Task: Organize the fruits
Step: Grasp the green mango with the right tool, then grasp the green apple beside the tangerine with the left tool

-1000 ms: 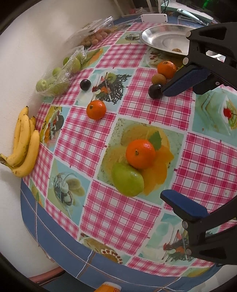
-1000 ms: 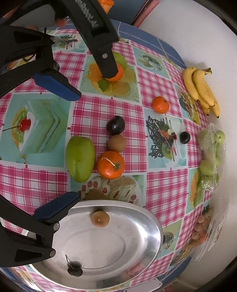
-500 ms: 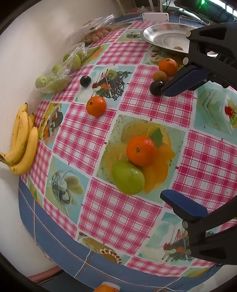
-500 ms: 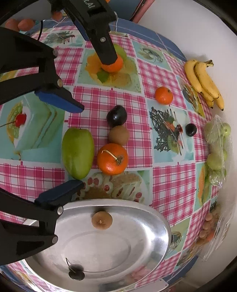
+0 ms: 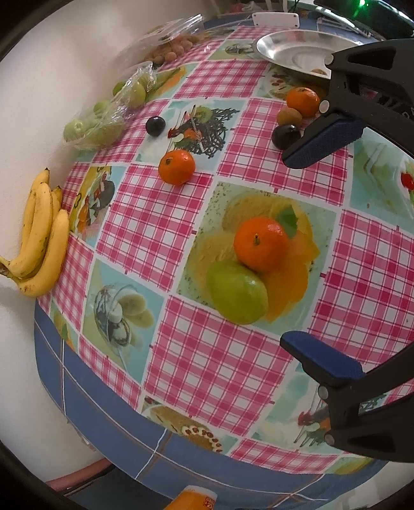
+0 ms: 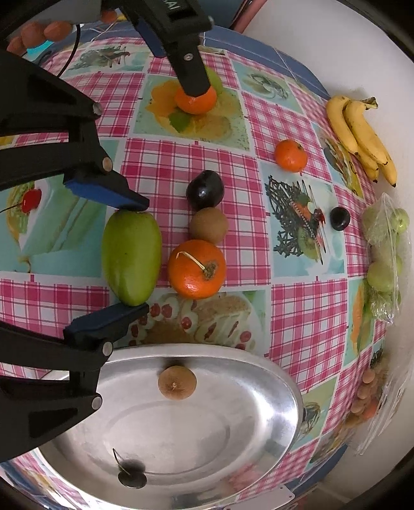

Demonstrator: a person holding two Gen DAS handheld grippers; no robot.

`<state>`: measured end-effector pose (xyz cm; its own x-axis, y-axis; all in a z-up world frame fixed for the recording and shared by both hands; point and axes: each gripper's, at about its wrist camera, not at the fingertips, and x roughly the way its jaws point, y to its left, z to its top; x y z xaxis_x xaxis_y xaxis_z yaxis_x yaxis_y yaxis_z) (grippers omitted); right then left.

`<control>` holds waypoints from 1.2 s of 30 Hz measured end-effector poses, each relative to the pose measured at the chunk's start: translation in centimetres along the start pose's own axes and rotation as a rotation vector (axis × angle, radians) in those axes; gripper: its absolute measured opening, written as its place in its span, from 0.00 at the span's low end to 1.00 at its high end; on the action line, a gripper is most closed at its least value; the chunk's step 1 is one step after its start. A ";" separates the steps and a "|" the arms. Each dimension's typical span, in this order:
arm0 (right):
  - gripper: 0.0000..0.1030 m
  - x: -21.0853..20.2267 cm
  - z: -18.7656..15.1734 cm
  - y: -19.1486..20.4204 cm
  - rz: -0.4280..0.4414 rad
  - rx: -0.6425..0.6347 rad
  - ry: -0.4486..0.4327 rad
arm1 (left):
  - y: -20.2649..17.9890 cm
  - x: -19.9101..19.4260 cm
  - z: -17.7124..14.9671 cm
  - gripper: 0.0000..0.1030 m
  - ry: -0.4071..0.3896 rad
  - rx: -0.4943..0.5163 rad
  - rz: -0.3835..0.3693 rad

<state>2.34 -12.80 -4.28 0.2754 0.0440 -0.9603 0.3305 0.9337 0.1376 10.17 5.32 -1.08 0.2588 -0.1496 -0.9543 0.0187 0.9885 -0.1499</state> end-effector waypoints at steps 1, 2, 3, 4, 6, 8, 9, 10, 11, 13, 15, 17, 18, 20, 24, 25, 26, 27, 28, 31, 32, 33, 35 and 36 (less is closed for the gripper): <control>0.58 0.0 0.0 0.0 -0.001 0.000 0.000 | 0.1 0.0 0.1 1.00 0.001 -0.003 -0.001; 0.58 0.0 0.0 0.0 -0.001 0.000 0.001 | 0.2 0.1 0.2 1.00 0.001 -0.007 -0.001; 0.58 0.0 -0.1 0.0 0.001 0.001 0.003 | 0.3 0.0 0.2 1.00 0.001 -0.010 0.000; 0.58 -0.1 -0.1 0.0 0.003 0.003 0.004 | 0.4 0.0 0.3 1.00 -0.001 -0.013 0.003; 0.58 -0.1 -0.1 0.0 0.008 0.003 0.007 | 0.6 0.0 0.4 0.99 -0.004 -0.021 0.006; 0.58 -0.1 -0.2 0.0 0.013 0.003 0.010 | 0.8 -0.1 0.4 0.99 -0.009 -0.023 0.008; 0.58 -0.2 -0.2 0.0 0.016 0.004 0.011 | 0.9 -0.1 0.4 0.99 -0.013 -0.024 0.012; 0.57 -0.3 -0.2 0.0 0.019 0.004 0.009 | 1.0 -0.2 0.5 0.99 -0.017 -0.025 0.015; 0.57 -0.4 -0.2 0.0 0.023 0.004 0.005 | 1.1 -0.2 0.6 0.99 -0.021 -0.027 0.016; 0.57 -0.8 -0.1 0.1 0.030 0.003 -0.004 | 1.3 -0.3 0.7 0.99 -0.028 -0.037 0.011; 0.57 -1.3 0.0 0.2 0.043 -0.001 -0.016 | 1.8 -0.5 1.0 0.98 -0.041 -0.062 0.004; 0.57 -1.8 0.1 0.3 0.054 -0.005 -0.030 | 2.3 -0.8 1.2 0.94 -0.058 -0.087 0.002; 0.57 -2.1 0.2 0.4 0.057 -0.006 -0.037 | 2.5 -1.0 1.3 0.93 -0.068 -0.100 0.005; 0.57 -2.4 0.3 0.5 0.062 -0.008 -0.045 | 2.9 -1.1 1.4 0.90 -0.079 -0.118 0.014; 0.57 -2.5 0.3 0.7 0.064 -0.014 -0.046 | 3.6 -0.6 1.9 0.89 -0.084 -0.150 0.022; 0.57 -2.5 0.2 0.7 0.064 -0.015 -0.045 | 3.7 -0.3 2.1 0.88 -0.082 -0.154 0.027; 0.57 -2.4 0.2 0.7 0.063 -0.015 -0.045 | 3.9 0.0 2.2 0.85 -0.079 -0.161 0.030; 0.57 -2.4 0.2 0.7 0.062 -0.014 -0.045 | 4.0 0.3 2.4 0.83 -0.076 -0.172 0.030; 0.57 -2.4 0.2 0.7 0.061 -0.013 -0.045 | 4.1 0.5 2.5 0.82 -0.074 -0.180 0.030; 0.57 -2.4 0.3 0.5 0.058 -0.011 -0.047 | 4.2 1.3 2.7 0.81 -0.067 -0.204 0.027; 0.57 -2.4 0.2 0.4 0.058 -0.013 -0.048 | 4.2 1.6 2.7 0.79 -0.063 -0.206 0.025; 0.57 -2.4 0.2 0.4 0.057 -0.013 -0.048 | 4.1 1.9 2.7 0.78 -0.057 -0.206 0.024; 0.57 -2.5 0.3 0.4 0.057 -0.014 -0.048 | 4.0 2.3 2.6 0.74 -0.048 -0.209 0.020; 0.57 -2.5 0.3 0.4 0.056 -0.014 -0.048 | 3.9 2.4 2.6 0.73 -0.049 -0.215 0.015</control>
<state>2.06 -12.60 -1.75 0.3368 0.0797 -0.9382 0.3006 0.9352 0.1873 13.33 8.91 -3.30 0.3037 -0.1285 -0.9441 -0.1901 0.9628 -0.1922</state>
